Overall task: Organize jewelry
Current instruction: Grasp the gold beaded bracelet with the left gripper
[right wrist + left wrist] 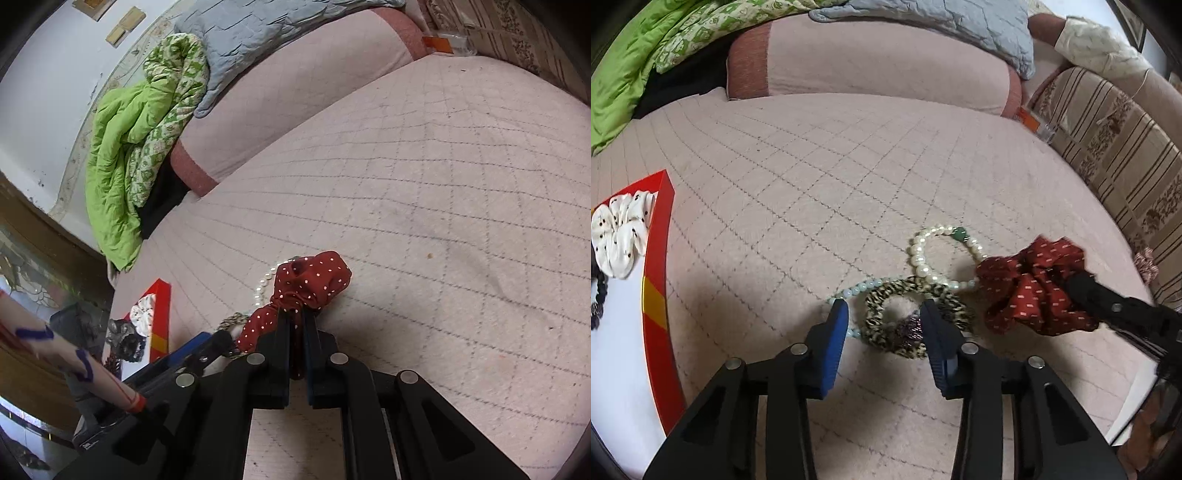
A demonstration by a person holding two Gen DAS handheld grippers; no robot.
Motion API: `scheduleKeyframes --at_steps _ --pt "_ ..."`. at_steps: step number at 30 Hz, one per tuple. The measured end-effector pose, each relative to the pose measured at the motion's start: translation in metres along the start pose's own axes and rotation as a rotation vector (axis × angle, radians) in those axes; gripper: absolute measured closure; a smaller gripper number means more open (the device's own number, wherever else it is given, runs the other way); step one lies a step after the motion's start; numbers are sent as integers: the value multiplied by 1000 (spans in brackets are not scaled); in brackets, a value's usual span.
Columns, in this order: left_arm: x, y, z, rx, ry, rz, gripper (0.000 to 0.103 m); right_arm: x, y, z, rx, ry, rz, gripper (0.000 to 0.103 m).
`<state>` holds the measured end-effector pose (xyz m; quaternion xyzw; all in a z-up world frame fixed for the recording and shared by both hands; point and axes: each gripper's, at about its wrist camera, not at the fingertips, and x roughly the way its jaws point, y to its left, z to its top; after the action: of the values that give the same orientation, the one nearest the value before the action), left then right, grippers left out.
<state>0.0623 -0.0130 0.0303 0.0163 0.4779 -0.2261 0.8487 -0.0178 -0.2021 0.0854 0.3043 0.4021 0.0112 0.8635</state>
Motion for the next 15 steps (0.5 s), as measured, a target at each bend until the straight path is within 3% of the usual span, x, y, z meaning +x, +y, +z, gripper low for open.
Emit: scheduleKeyframes --at_steps 6,8,11,15 --pt "17 1 4 13 18 6 74 -7 -2 2 -14 -37 -34 96" --pt "15 -4 5 21 20 -6 98 -6 -4 3 -8 -39 -42 96" --pt "0 -12 9 18 1 -48 98 -5 -3 3 -21 -45 -62 96" --pt "-47 -33 25 46 -75 -107 98 -13 -6 6 -31 -92 -100 96"
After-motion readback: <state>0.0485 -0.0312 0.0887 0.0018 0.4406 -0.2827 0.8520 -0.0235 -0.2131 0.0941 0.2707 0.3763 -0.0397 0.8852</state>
